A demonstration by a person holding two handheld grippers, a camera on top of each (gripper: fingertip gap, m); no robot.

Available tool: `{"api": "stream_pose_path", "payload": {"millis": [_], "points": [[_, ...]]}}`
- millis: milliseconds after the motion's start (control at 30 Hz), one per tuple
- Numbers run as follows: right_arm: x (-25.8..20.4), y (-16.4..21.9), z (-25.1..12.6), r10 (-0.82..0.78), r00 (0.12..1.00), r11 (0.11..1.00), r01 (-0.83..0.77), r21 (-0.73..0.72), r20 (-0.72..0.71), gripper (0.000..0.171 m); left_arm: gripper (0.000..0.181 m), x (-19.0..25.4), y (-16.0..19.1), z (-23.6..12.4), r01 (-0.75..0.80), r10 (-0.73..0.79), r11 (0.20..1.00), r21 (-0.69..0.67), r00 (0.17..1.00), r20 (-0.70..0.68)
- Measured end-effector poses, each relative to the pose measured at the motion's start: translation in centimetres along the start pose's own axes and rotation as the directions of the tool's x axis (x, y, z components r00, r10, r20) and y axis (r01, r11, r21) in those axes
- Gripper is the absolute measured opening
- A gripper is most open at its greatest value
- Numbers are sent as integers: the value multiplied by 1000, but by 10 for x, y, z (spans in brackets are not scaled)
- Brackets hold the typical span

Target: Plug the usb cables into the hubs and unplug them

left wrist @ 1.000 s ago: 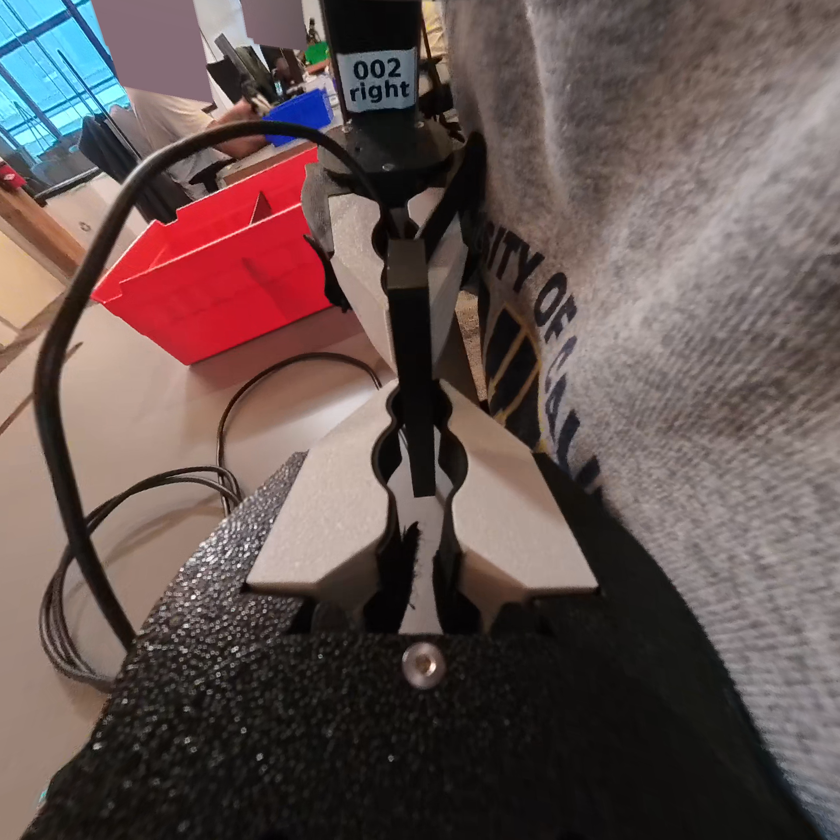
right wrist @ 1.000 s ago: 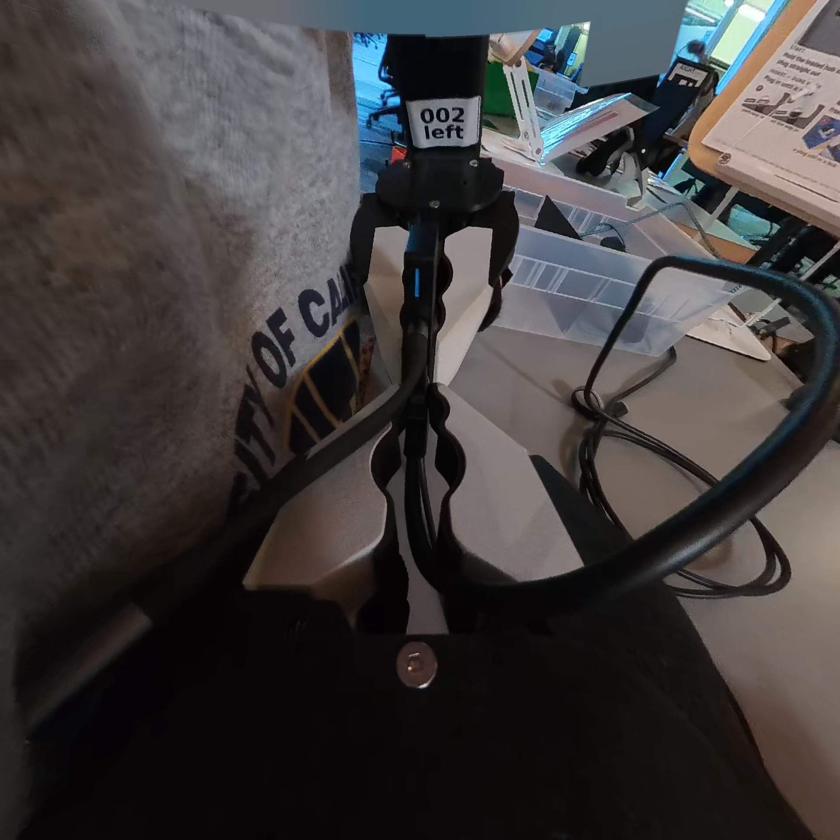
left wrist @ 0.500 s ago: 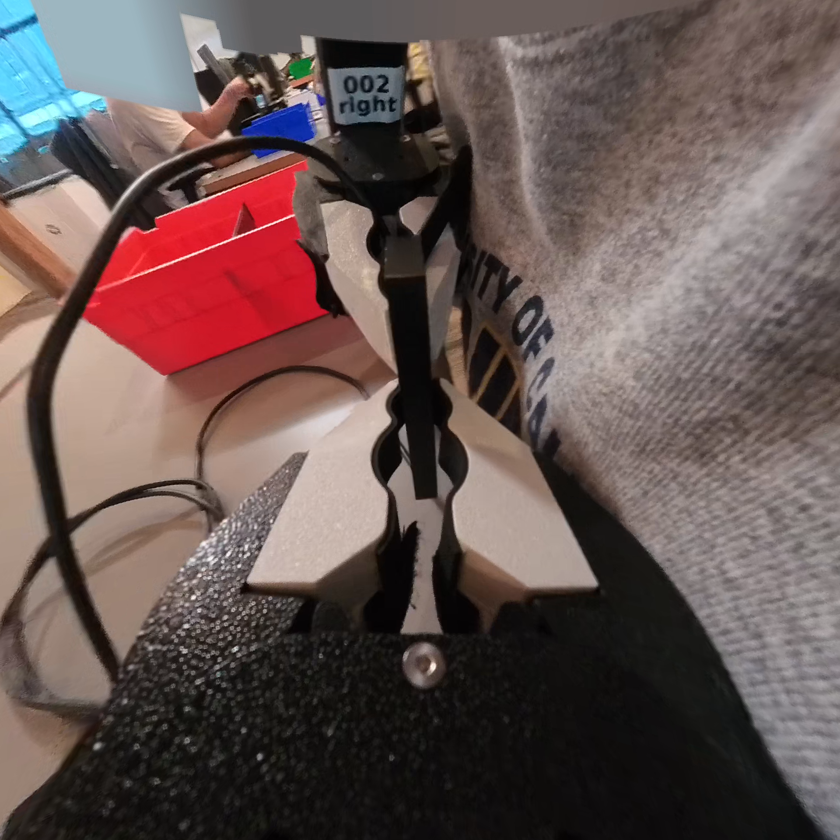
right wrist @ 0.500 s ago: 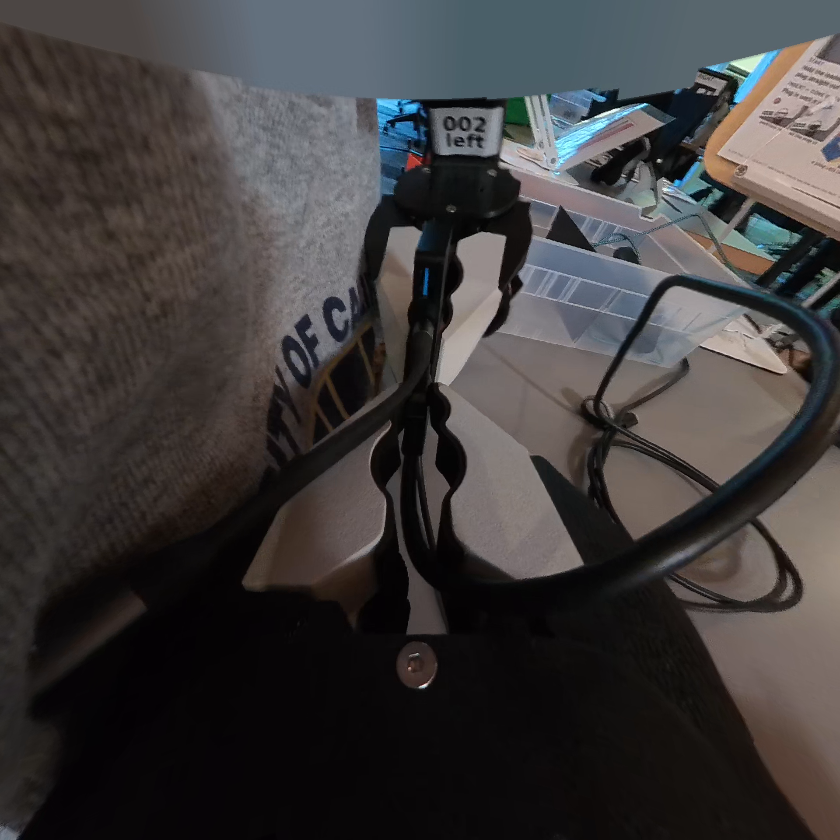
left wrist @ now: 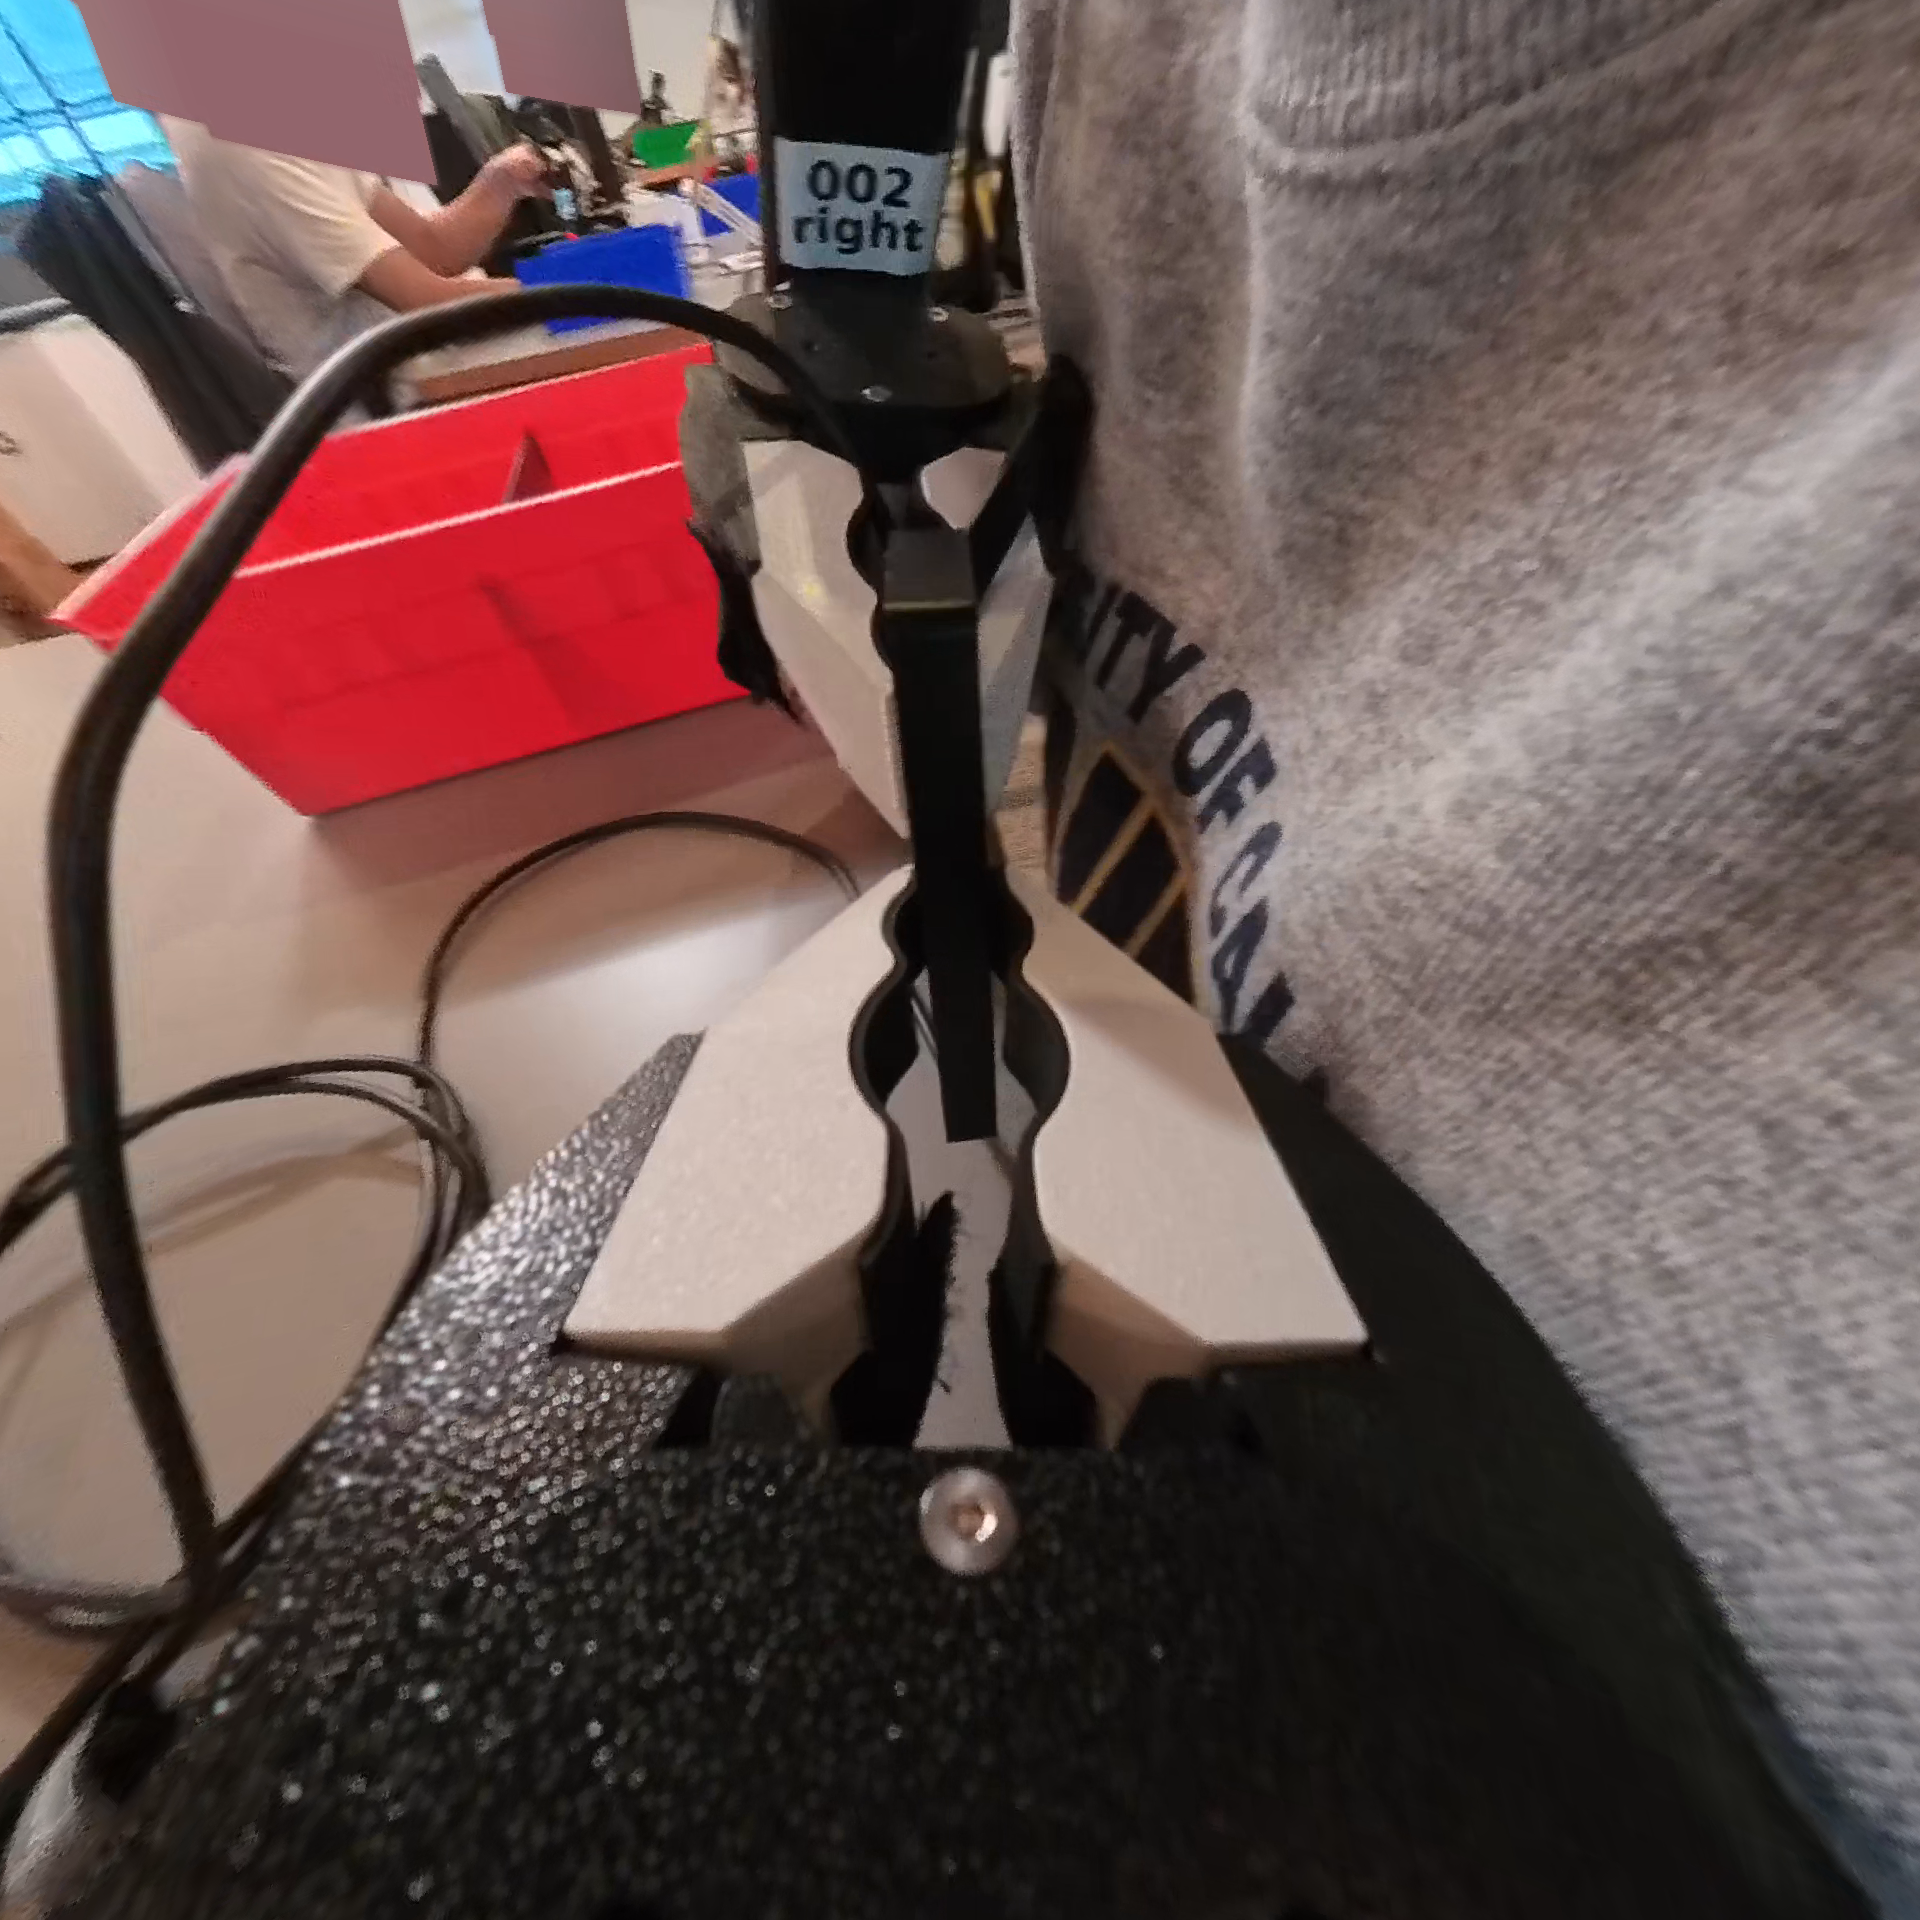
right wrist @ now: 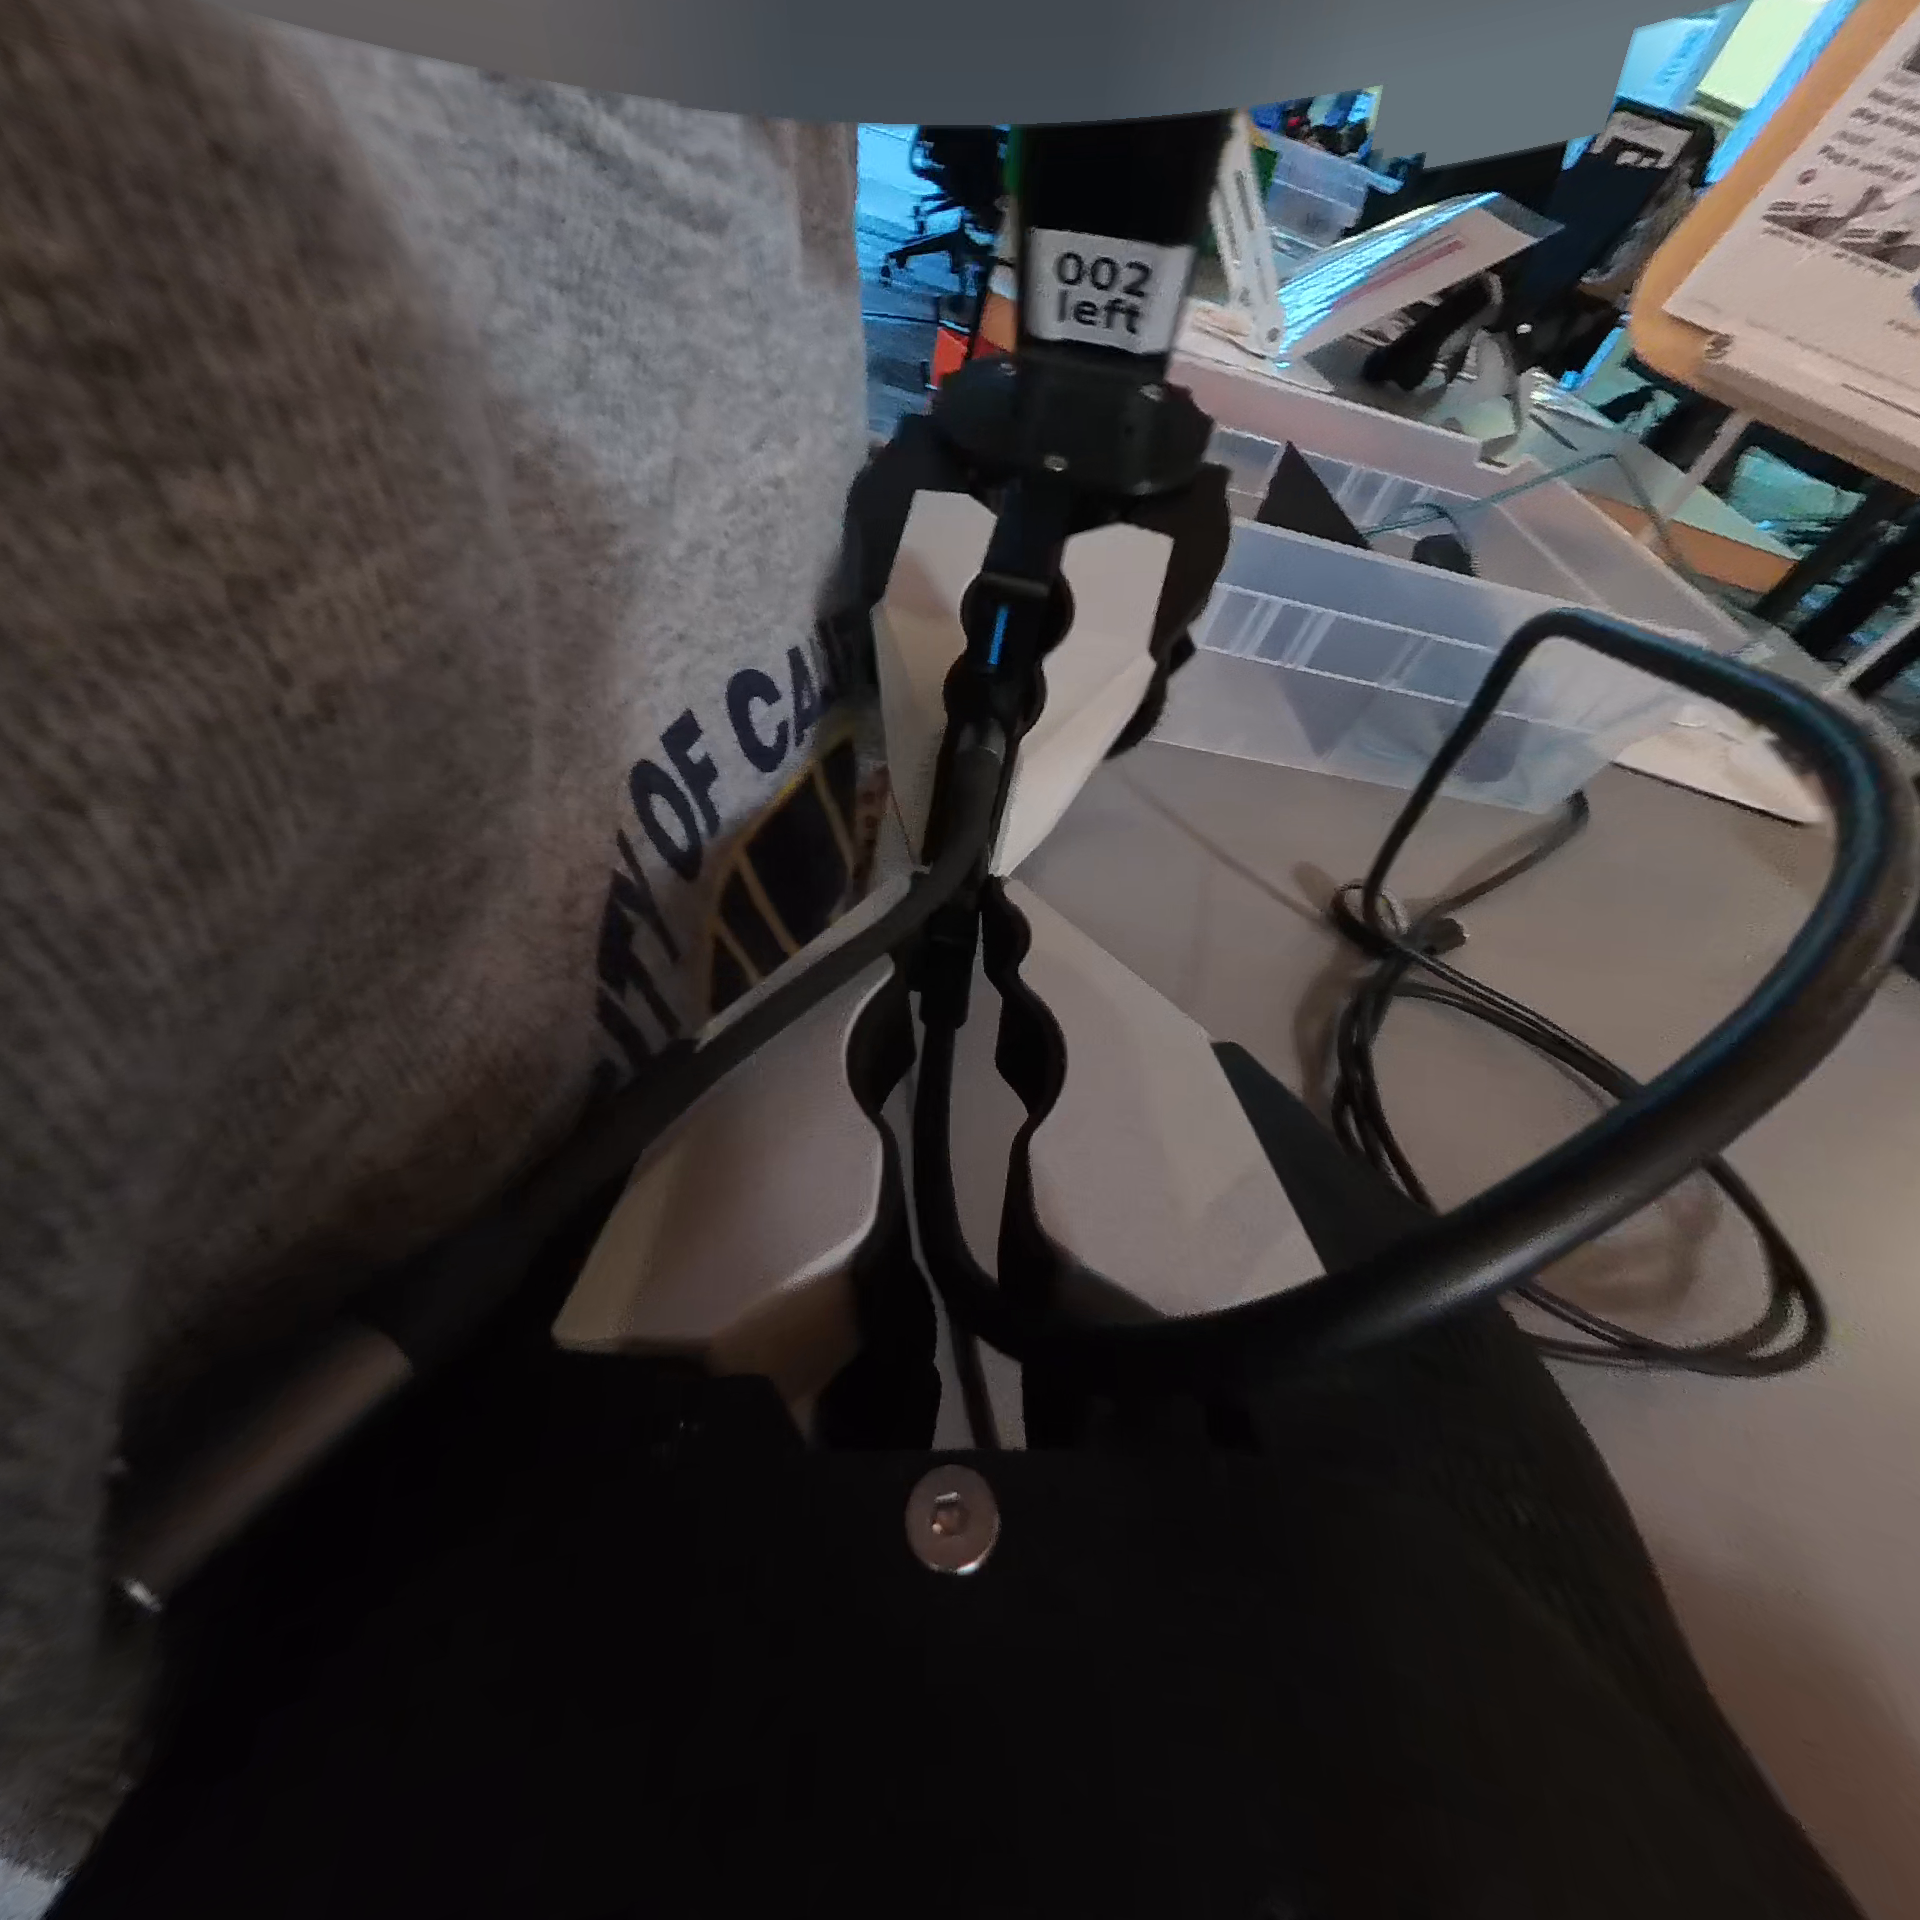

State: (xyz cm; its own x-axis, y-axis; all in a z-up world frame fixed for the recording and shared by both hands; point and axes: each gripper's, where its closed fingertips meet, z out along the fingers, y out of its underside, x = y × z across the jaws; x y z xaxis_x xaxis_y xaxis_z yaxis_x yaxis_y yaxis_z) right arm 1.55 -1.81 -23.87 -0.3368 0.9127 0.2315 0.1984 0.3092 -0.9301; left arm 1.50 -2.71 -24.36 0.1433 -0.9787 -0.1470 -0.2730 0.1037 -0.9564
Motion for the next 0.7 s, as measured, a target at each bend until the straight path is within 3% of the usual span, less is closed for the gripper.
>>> {"api": "stream_pose_path", "payload": {"millis": [100,500,700], "points": [[8,1,-2,-18,998,1000,17,-13,-52,6,9,-8,0,-1,-61,63,998,-24,995,79],[8,5,0,70,998,997,-70,16,-7,6,9,-7,6,-5,22,-22,1000,7,1000,23],[8,-3,2,109,994,989,-109,102,4,16,9,-9,4,-1,49,-51,998,35,998,35]]}}
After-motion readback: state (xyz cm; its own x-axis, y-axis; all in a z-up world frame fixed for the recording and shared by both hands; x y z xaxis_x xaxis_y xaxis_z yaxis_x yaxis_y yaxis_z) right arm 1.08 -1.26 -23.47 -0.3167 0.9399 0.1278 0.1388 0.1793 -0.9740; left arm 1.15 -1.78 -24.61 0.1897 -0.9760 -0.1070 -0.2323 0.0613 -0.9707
